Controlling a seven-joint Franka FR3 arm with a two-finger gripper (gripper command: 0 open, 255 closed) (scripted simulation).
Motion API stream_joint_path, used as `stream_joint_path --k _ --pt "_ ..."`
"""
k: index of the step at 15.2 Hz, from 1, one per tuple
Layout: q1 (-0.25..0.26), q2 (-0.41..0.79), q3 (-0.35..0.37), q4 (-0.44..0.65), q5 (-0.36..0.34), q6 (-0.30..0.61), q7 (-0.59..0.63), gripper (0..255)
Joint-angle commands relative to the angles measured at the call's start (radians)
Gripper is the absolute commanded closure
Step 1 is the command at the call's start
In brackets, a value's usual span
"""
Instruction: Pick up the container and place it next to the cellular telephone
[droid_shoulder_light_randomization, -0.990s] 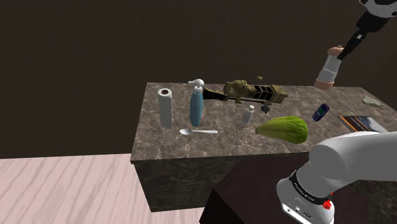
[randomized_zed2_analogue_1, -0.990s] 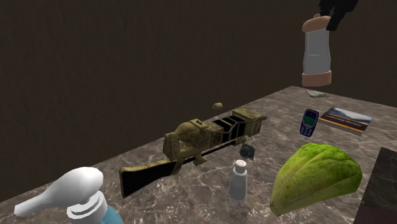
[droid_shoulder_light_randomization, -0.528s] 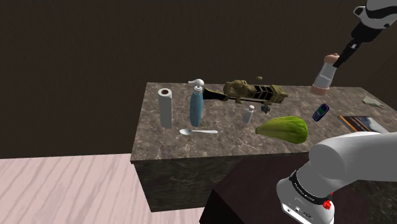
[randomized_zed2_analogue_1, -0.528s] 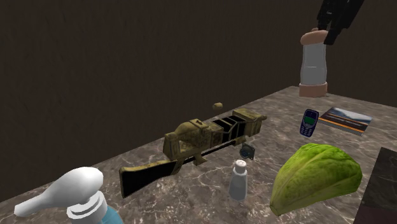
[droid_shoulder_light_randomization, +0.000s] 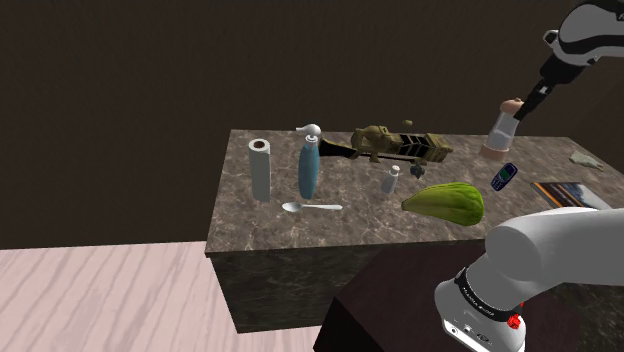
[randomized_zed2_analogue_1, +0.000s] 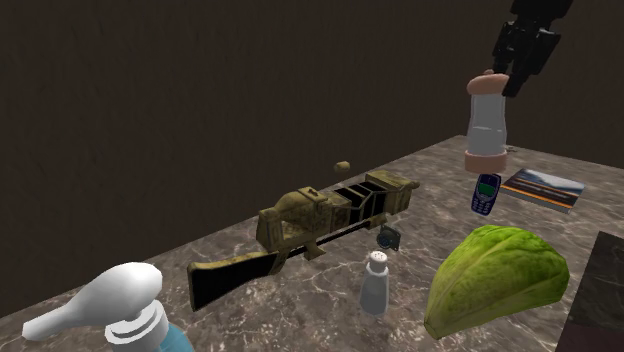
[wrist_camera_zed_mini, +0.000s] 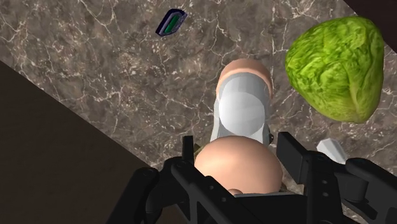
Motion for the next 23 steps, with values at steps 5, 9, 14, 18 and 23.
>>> stream_joint_path --k 5,9,14,18,23 --pt "-0.006 0.008 -0.021 -0.074 -0.016 0.083 0.008 255" --pt "-0.009 0.018 -0.036 -0.119 -0.028 0.138 0.012 255" --pt "-0.012 0.038 -0.058 -0.172 -0.041 0.210 0.016 255" --pt "-0.013 0.059 -0.077 -0.210 -0.051 0.270 0.019 255" --pt "-0.012 0.094 -0.103 -0.254 -0.062 0.349 0.021 255"
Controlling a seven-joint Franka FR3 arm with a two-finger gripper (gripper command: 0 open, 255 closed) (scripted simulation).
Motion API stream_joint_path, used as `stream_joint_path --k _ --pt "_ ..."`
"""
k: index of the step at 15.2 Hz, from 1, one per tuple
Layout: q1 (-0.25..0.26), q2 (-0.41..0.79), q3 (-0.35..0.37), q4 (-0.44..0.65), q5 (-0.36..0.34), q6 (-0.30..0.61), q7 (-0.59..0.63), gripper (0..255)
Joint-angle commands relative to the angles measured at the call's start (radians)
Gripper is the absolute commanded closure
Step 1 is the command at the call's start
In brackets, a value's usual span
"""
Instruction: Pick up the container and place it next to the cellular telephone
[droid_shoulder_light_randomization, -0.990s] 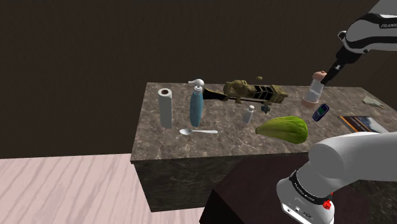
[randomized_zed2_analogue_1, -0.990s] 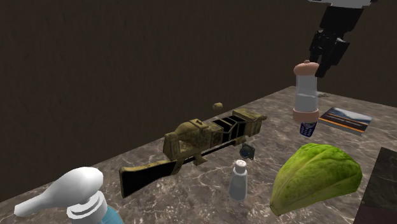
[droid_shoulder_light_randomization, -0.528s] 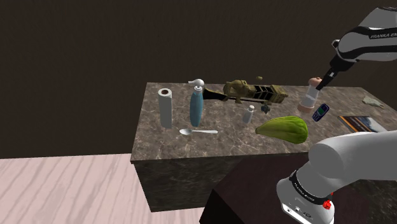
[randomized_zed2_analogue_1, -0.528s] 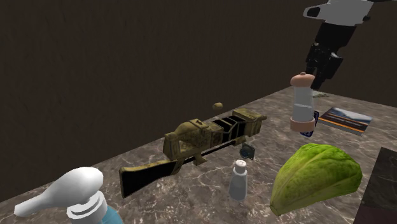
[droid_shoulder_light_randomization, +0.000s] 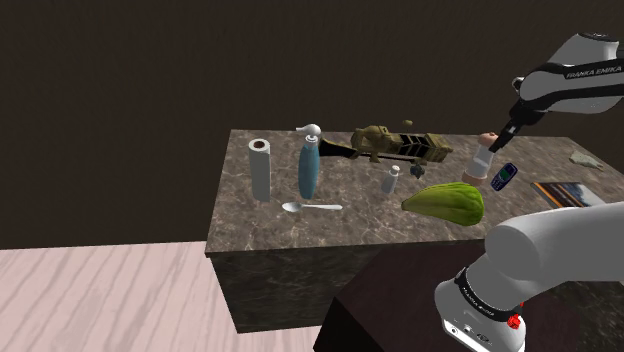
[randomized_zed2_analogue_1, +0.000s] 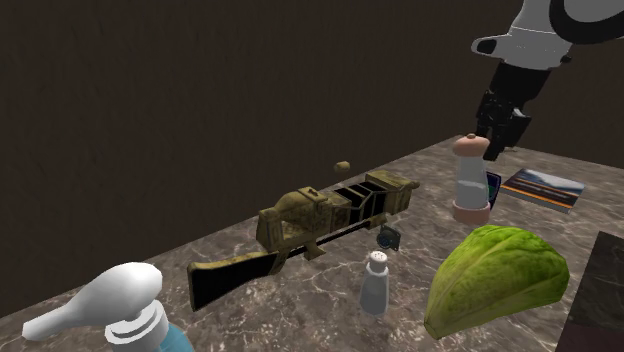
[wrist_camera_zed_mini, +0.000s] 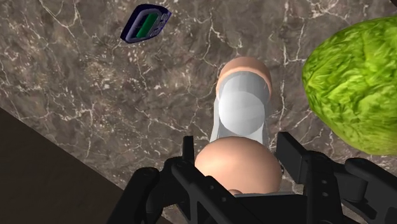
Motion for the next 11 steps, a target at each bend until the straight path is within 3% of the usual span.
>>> stream_joint_path --k 1,8,11 --pt "0.001 0.019 -0.014 -0.018 -0.004 0.037 -0.001 255" --pt "0.012 0.093 -0.059 -0.074 -0.012 0.167 -0.003 255" --pt "0.011 0.093 -0.059 -0.074 -0.012 0.167 -0.003 255"
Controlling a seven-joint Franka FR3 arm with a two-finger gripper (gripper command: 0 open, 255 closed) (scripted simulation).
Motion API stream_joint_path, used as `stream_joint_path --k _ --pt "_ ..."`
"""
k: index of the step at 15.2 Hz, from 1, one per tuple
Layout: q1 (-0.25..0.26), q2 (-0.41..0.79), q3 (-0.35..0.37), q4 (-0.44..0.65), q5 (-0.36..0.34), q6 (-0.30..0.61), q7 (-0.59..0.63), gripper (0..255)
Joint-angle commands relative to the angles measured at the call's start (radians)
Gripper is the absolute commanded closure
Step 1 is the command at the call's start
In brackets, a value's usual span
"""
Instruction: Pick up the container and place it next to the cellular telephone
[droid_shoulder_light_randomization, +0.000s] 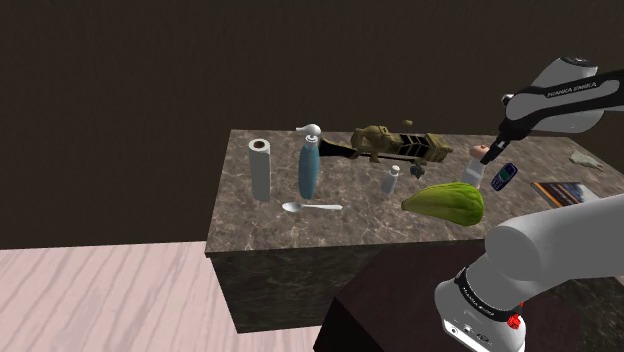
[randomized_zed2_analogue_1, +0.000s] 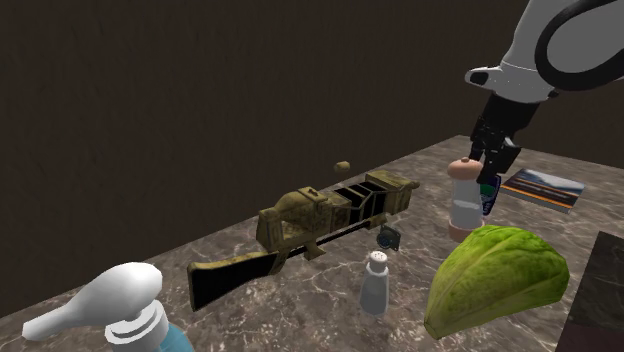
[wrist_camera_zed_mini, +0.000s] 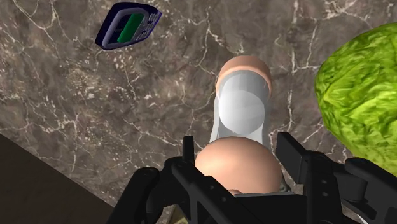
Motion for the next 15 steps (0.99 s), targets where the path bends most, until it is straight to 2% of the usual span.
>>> stream_joint_path --k 1,5,6,11,15 --pt "0.000 0.002 -0.001 -0.001 0.000 0.004 0.000 255" --pt "0.000 0.002 -0.001 -0.001 0.000 0.004 0.000 255" --pt "0.001 0.002 -0.001 -0.001 0.000 0.004 0.000 0" --pt "0.000 0.002 -0.001 -0.001 0.000 0.004 0.000 0" --pt "-0.029 -0.122 0.068 0.039 -0.004 -0.162 0.013 0"
